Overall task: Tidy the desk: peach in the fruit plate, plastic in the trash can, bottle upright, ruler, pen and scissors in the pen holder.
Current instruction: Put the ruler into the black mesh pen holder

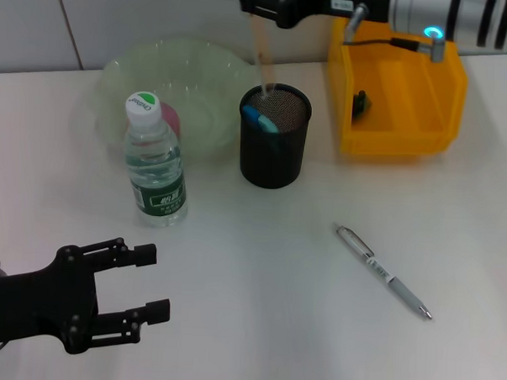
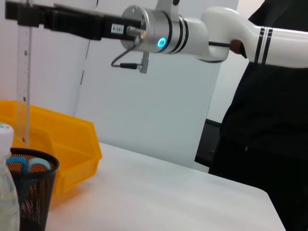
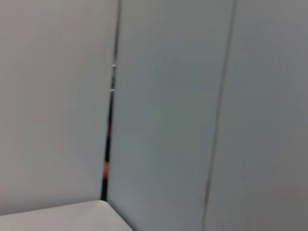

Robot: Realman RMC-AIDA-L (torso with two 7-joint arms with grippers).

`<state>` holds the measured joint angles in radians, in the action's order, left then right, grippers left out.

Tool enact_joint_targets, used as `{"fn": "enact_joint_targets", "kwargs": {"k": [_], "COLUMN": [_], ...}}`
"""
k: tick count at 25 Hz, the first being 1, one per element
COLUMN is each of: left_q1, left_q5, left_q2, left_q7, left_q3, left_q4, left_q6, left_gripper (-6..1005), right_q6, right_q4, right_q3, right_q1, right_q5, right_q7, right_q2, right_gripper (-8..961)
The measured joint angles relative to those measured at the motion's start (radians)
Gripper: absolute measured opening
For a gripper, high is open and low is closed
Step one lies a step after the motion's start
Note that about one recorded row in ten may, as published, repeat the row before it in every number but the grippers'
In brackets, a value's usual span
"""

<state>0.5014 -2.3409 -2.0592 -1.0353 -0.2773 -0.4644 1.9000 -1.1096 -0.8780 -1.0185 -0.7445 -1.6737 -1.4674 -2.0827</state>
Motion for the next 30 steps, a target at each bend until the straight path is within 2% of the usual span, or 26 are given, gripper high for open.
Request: {"fn": "enact_joint_targets", "kwargs": {"k": [11,20,30], "left_q1": [0.003,0.003,0.003], "left_q5": [0.000,0.000,0.000], "left_q2": [0.001,-0.003,-0.004], "left_q7": [-0.001,0.009,0.010], "left_q3": [0.000,0.000,0.000], "left_q4": [0.000,0.000,0.000], "left_q6": [0.007,0.007,0.006], "left_gripper": [766,767,767], "right_q6": [0.044,0.092,0.097], "right_q4": [0.037,0.170,0.246], "right_q3": [-0.006,-0.009,-0.009], "right_q1": [0.028,0.021,0.007], "right_q5": [0.016,0.103,0.111], "right_q7": [0.012,0.112,0.160], "right_q2": [0.000,-0.001,-0.001], "right_gripper": [422,456,495]}}
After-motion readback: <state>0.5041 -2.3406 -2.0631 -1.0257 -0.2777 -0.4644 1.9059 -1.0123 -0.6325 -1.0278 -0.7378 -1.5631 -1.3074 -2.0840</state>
